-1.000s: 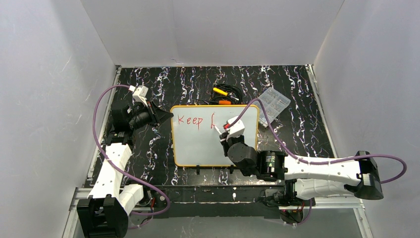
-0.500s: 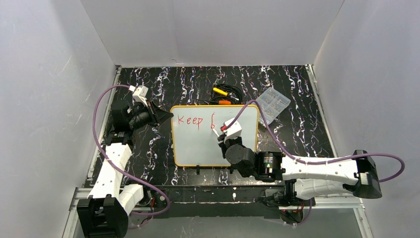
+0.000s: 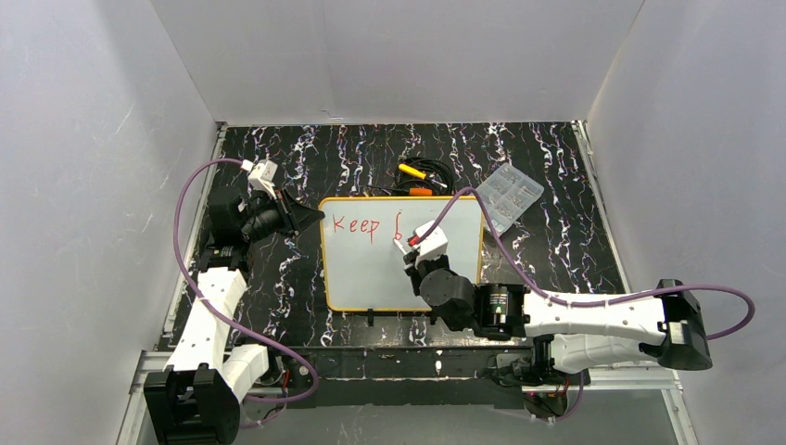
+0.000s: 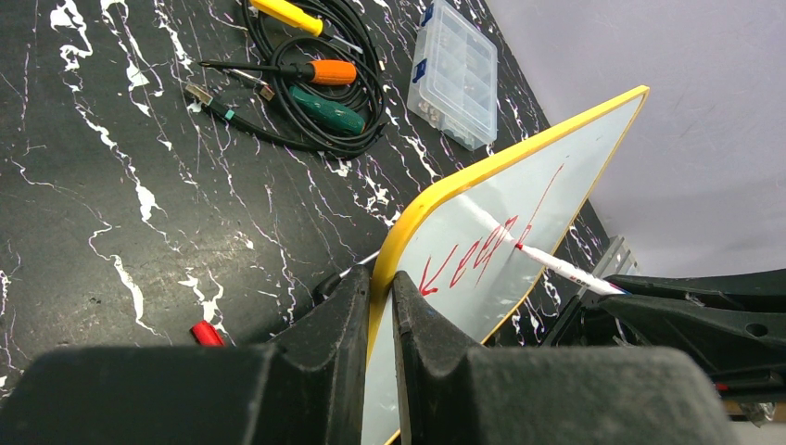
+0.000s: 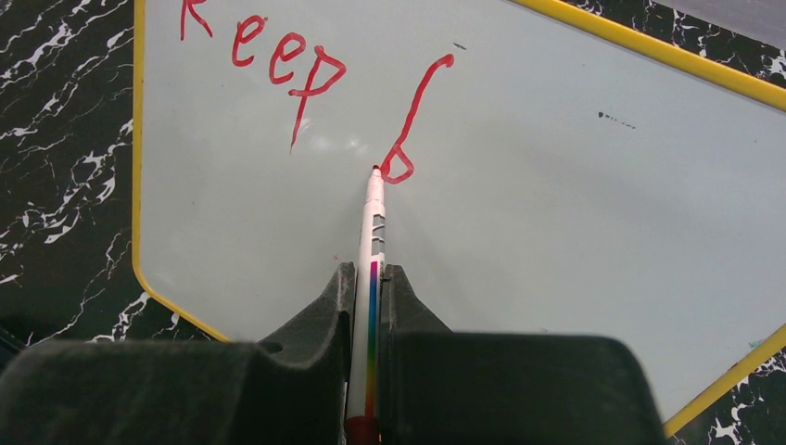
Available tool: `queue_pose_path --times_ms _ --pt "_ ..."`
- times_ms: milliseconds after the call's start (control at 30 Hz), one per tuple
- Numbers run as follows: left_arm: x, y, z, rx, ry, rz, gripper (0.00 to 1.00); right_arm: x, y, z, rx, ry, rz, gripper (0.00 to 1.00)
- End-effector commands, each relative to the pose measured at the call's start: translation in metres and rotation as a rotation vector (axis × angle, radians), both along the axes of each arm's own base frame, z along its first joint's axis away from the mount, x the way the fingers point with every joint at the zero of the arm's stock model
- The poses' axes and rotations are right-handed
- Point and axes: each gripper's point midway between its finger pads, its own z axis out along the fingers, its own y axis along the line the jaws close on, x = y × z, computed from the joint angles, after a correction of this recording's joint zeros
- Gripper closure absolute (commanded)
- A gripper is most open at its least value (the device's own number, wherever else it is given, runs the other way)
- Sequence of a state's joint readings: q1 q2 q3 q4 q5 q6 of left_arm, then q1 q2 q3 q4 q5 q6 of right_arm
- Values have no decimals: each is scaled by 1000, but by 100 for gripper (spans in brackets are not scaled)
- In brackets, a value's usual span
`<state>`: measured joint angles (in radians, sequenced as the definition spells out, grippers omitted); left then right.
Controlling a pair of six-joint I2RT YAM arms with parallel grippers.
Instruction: Write a sentence on the whiteboard
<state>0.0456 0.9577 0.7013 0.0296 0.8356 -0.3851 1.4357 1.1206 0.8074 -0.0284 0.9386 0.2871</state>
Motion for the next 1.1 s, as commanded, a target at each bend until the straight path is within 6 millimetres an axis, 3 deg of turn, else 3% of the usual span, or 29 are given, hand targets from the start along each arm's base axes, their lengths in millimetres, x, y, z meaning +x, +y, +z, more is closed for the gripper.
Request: queue_pose_path --times_ms 0,133,233,400,1067 --pt "-7 -7 9 -10 -21 -46 100 -1 5 18 61 -19 18 99" --pt "-6 -6 7 -6 -17 -41 100 -7 3 32 103 -19 70 99" --pt "-7 -6 8 -6 -18 -40 100 -5 -10 37 126 -22 34 99" --pt "-7 -6 7 -6 -16 -40 100 1 -27 26 74 -23 -35 99" --pt "-7 -6 8 -6 -18 -41 100 5 -31 4 -25 -6 -90 99"
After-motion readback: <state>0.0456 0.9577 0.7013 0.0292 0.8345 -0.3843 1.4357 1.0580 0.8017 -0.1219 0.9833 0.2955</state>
